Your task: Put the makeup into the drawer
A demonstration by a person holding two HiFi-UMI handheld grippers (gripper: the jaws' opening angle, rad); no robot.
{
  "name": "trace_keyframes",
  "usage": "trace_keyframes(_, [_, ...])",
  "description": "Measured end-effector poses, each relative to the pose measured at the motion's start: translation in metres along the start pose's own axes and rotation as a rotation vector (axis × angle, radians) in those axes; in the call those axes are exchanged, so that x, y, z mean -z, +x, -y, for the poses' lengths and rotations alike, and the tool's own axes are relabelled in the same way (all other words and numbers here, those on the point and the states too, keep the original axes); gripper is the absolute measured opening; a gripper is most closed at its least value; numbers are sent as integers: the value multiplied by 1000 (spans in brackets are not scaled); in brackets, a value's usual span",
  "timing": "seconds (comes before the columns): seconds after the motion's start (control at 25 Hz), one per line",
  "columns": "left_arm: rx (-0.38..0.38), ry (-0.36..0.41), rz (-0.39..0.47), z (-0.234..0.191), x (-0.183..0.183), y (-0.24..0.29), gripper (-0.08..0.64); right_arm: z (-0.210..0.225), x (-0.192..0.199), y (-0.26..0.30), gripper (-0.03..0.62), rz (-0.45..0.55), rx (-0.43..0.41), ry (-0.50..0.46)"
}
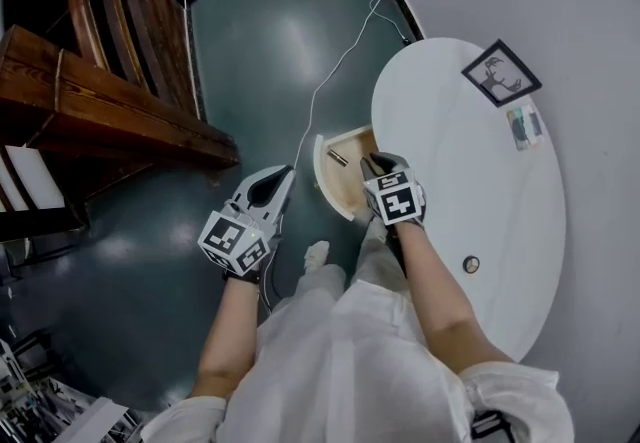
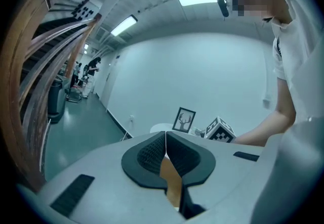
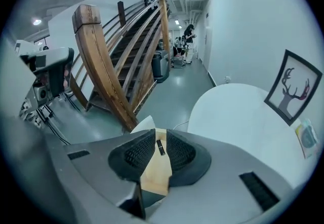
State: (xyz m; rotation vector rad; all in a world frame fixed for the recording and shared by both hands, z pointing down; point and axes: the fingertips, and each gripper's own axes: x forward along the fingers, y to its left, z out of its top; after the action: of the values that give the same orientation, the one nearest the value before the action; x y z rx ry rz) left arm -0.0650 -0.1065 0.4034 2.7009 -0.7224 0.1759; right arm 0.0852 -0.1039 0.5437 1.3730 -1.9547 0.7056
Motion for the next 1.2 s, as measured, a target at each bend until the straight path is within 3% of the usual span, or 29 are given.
trace_keyframes(0.44, [194,59,-30,59,-15,66,18,67,38,-82,63,47,148,126])
trace_keyframes(0.84, [400,100,-79,126,-9,126,17,114,113,-156,64,30,303,289])
trace_keyframes(1.2, [555,129,-129,183,6,158,17,128,182,-216,64,15,424,427])
